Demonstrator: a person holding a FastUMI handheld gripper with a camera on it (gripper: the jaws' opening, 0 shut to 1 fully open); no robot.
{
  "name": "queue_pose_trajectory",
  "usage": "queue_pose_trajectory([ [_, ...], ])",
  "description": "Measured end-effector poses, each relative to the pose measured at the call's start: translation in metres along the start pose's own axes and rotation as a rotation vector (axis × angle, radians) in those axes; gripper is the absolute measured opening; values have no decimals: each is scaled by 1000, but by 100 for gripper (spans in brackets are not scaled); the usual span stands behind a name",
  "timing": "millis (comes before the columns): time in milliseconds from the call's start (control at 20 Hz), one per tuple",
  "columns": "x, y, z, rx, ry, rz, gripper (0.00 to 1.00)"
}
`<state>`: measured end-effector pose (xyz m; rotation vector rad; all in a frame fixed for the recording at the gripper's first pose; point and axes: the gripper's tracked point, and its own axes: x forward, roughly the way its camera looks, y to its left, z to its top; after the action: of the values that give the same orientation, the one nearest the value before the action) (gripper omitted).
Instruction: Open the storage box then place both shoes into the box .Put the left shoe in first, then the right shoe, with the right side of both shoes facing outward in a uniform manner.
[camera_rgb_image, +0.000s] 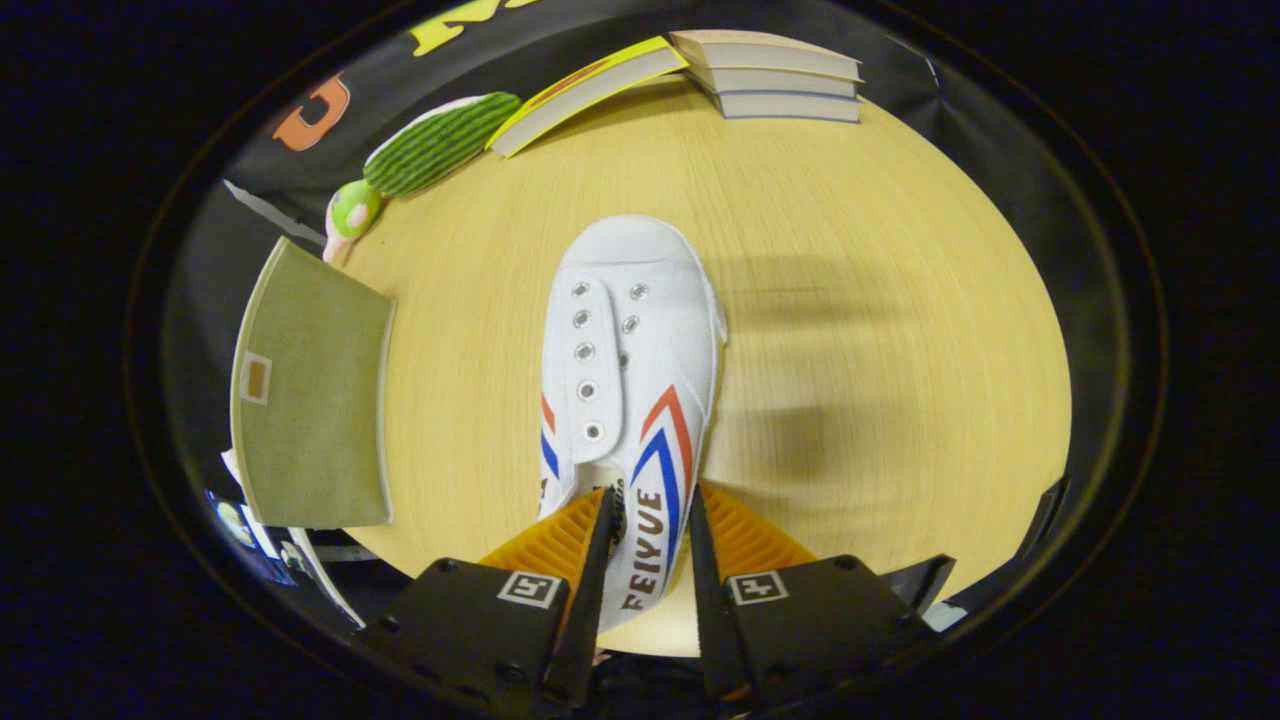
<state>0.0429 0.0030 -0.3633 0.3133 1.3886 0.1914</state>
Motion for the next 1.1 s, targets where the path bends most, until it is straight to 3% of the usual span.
queue_pose_trajectory([
  [300, -4, -1, 2, 128, -26, 52, 10],
  [650, -32, 34, -9, 260, -12, 181, 6],
  [850, -78, 70, -12, 242, -40, 190, 6],
  [1100, -145, 157, 8, 164, -151, 237, 6],
])
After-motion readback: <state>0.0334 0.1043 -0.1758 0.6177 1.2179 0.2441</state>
